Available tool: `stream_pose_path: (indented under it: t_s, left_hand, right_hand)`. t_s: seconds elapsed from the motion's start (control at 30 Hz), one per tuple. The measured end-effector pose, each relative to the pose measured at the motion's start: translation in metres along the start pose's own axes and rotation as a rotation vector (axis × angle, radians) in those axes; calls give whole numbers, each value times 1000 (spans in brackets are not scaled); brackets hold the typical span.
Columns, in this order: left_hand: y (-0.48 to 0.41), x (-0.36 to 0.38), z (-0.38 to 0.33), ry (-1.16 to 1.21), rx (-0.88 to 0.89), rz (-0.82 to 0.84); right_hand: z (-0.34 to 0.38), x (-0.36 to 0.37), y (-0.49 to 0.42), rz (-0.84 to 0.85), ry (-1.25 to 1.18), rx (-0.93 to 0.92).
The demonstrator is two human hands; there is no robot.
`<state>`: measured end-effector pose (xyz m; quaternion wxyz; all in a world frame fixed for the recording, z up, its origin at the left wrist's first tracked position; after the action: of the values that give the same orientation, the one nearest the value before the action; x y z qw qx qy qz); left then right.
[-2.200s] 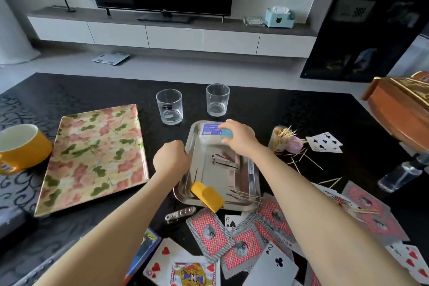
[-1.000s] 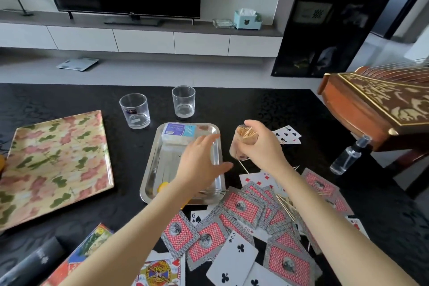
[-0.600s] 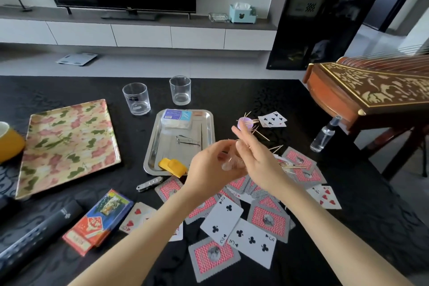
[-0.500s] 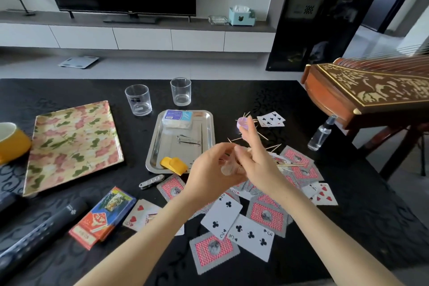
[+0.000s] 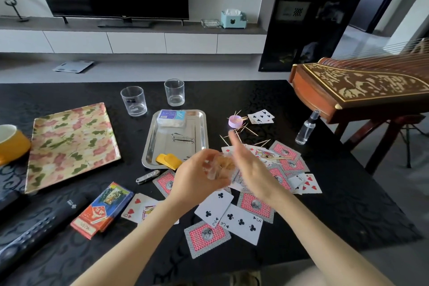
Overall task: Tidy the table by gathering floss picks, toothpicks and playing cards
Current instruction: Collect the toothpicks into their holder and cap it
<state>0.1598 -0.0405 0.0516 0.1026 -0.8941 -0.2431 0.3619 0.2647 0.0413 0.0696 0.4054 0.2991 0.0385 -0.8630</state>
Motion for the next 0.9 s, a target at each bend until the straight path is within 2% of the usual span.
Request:
stream_pose_path:
  t_s: [0.03,0.07,0.1,0.13,0.2,0.3,0.53,0.8,0.9]
  left_hand:
    - [0,0,4,-9,-40,6]
    - [0,0,9,-16,-68,11]
    - [0,0,13,-20,-84,14]
    - [0,0,17,-19,-96,14]
    - [0,-1,24,-10,-125,1]
    - [-1,1,34,1,-160,-14]
    - [-7,8,44,-1,-171,-1]
    - [-19,17,45,-22,-159,36]
    - [-23,22,42,-31,-152,58]
  right_hand:
    - [-16,-17,-8,-151,-72,48]
    - [-34,-37,-17,-332,27,104]
    - [-53,-53,-28,-446,225,180]
    - [-71,-62,-39,-463,432,248]
    - [-99,-63,-59,-316,759,340]
    - [-119,-59,-78,-166,947,392]
    - [-120,-64,-103,-84,759,370]
    - [-112,-58,-121,21,1008,293]
    - [-106,-58,-120,-61,1062,214]
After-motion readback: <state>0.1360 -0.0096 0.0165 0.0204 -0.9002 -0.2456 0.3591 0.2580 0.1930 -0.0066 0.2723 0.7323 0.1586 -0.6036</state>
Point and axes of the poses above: each hand's wrist, its own y-axis away from the middle knuckle, its own x-axis out of the palm, z = x × y, the point moved 6 cm from there along -y, towards the middle knuckle, and after that the axes turned 13 degrees about x, right-handed, at the moved point
